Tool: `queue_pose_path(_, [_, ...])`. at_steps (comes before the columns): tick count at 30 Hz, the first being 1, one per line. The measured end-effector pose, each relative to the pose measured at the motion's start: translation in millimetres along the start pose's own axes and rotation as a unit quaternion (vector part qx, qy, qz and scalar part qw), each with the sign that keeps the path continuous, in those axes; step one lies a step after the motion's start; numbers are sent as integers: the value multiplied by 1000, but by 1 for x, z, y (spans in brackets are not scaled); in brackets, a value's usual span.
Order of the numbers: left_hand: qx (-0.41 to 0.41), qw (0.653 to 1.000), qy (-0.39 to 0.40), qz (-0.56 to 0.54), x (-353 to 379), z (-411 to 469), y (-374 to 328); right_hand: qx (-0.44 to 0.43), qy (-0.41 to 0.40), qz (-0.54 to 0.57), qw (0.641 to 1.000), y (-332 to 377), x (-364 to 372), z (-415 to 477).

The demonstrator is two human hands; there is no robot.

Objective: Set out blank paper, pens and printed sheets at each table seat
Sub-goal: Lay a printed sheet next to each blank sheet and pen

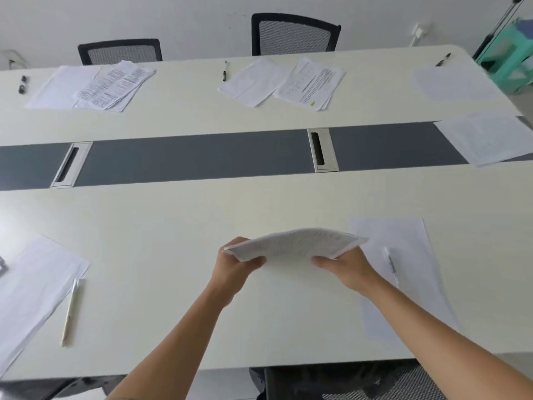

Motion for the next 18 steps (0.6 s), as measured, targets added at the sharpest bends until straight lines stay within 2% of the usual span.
queue_pose_path(2, [-31, 999, -9, 10, 13, 2, 12, 3, -4, -10, 1000, -8, 4, -1])
queue_pose_path(5, [-31, 996, -73, 40, 16, 6, 9, -15, -85, -29, 996, -15, -4, 8])
queue_pose_path(7, [-29, 995, -68, 60, 17, 11, 8, 19, -112, -35, 993, -25, -13, 17])
queue_pose_path(10, [-69, 987, -55, 136, 22, 10, 25, 93, -103, -91, 986, -53, -18, 26])
queue_pose_path(13, [-95, 941, -45, 321, 31, 0, 54, 145, -94, -157, 972, -82, -18, 29])
queue_pose_path(16, [-35, 886, 3, 463, 55, -13, 69, 170, -71, -181, 966, -95, -20, 28])
queue_pose_path(18, [1, 851, 44, 523, 71, -19, 76, 155, -60, -239, 957, -92, -28, 24])
Point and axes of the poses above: each hand's wrist, its own z-axis towards the middle knuckle, its own x-axis out of the palm, y = z × x, the point moved 6 cm from there along z, towards the middle knuckle, and after that the axes turned 9 degrees about z, right-handed, at the moved point
